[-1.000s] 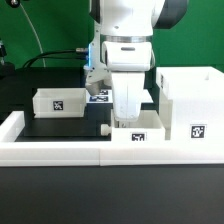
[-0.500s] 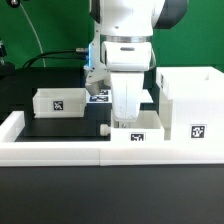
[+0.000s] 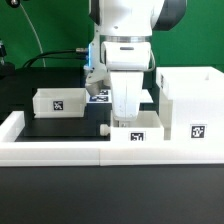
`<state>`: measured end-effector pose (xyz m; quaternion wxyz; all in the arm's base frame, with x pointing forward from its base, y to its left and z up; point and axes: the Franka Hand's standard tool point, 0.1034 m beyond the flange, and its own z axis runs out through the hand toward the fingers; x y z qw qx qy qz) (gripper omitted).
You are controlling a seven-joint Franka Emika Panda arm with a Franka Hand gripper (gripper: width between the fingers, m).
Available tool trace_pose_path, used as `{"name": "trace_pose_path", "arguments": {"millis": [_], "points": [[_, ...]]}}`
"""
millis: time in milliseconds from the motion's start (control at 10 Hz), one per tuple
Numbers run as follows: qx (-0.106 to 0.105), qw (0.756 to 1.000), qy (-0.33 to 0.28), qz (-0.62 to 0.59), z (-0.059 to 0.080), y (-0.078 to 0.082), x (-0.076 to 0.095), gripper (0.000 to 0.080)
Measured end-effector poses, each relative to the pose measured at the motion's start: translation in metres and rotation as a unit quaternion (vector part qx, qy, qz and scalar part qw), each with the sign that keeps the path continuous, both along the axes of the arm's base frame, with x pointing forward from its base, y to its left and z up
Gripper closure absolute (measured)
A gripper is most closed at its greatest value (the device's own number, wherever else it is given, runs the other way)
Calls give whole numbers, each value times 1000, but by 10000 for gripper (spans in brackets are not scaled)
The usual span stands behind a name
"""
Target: Assemble drawer
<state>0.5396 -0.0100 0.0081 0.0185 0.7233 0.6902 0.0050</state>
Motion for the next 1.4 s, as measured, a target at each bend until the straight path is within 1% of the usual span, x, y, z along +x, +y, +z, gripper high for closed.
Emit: {"name": "trace_pose_path", "arguments": {"millis": [200,600,700,800,1200,1400], "points": [[-1,1000,5,-3,2,-4,3,757],[-1,1000,6,-4,1,-5,2,757],[-1,1000,7,-4,1,-4,2,757],[-2,1000,7,-2,1,1,2,757],[-13,1000,15,14,1,1,2,757],[-13,1000,14,13,1,1,3,757]]}}
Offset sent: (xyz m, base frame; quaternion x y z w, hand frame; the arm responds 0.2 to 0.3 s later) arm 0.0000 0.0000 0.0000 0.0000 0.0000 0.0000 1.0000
